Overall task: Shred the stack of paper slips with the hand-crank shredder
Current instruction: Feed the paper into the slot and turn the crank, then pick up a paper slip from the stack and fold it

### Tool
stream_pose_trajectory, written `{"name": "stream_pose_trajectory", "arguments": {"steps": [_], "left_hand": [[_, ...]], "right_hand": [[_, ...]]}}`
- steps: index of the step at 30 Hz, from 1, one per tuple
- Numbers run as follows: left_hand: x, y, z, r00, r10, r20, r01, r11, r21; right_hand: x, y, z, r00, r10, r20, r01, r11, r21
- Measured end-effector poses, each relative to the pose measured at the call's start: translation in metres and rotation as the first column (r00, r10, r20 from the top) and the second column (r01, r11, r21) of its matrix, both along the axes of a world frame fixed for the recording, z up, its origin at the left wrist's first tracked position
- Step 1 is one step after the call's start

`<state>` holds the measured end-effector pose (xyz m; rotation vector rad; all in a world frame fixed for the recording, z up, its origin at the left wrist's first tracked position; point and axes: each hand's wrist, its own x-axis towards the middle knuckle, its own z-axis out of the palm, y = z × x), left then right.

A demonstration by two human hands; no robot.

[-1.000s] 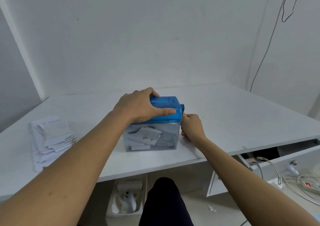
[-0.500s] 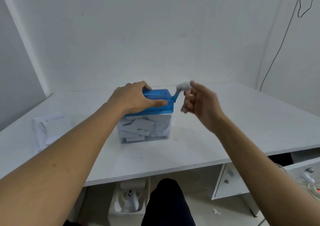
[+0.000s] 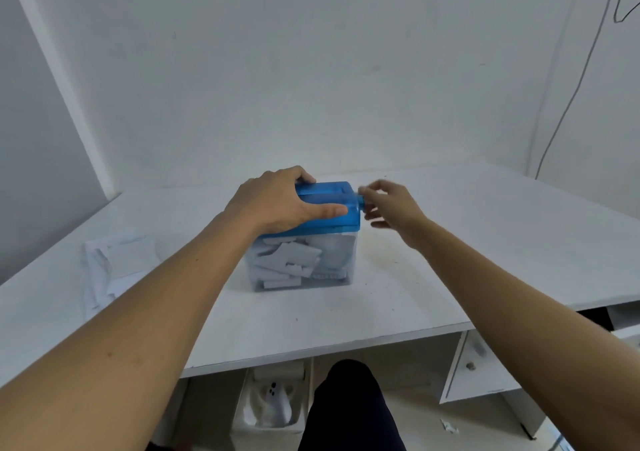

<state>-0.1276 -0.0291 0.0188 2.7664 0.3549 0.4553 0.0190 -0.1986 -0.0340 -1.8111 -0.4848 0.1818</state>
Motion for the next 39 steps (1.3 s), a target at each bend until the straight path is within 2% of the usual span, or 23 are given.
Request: {"name": "stream_pose_trajectory", "arguments": {"steps": [2,4,7,13,15,18,23,28,31,34,37,39], "left_hand": [[0.001,0.0,0.001,1.0,0.007,0.001,-0.007,1.0,0.0],[0.0,0.0,0.002,1.0,0.012,-0.008,-0.012,1.0,0.002],[0.0,0.0,0.002,0.999,0.018,-0.028,-0.018,1.0,0.003],[-0.003,-0.002,0.012,0.995,-0.022,-0.1,0.027,0.998,0.048],[-0.006,-0.001,0.02,0.999,-0.022,-0.038,0.024,0.999,0.029],[-0.018,0.01,0.037,0.998,0.019,0.068,-0.023,0.998,0.059],[-0.057,0.055,0.053,0.99,0.079,0.119,-0.066,0.992,-0.108],[-0.096,0.105,0.036,0.983,0.144,0.116,-0.104,0.949,-0.299],[-0.12,0.135,0.014,0.964,0.243,0.108,-0.188,0.909,-0.373],[-0.141,0.16,-0.012,0.921,0.372,0.115,-0.295,0.86,-0.417],[-0.158,0.182,-0.045,0.854,0.513,0.086,-0.434,0.793,-0.427],[-0.161,0.191,-0.065,0.818,0.574,0.046,-0.501,0.749,-0.434]], "right_hand": [[0.001,-0.002,-0.009,0.999,-0.013,-0.04,0.011,0.998,-0.061],[0.003,-0.003,-0.013,0.999,-0.049,-0.014,0.047,0.995,-0.082],[0.004,-0.001,-0.006,0.996,-0.062,0.061,0.065,0.997,-0.047],[-0.014,0.02,0.041,0.989,0.017,0.149,-0.022,0.999,0.033],[-0.023,0.027,0.06,0.975,0.061,0.214,-0.063,0.998,0.005],[-0.038,0.044,0.082,0.93,0.129,0.345,-0.094,0.989,-0.117],[-0.08,0.083,0.1,0.831,0.29,0.474,-0.157,0.941,-0.3],[-0.13,0.121,0.096,0.704,0.422,0.571,-0.224,0.895,-0.385],[-0.159,0.15,0.087,0.645,0.488,0.588,-0.287,0.868,-0.405],[-0.182,0.177,0.071,0.624,0.564,0.541,-0.374,0.823,-0.428],[-0.189,0.209,0.045,0.661,0.609,0.439,-0.418,0.784,-0.458],[-0.184,0.224,0.025,0.728,0.591,0.349,-0.415,0.784,-0.462]]}}
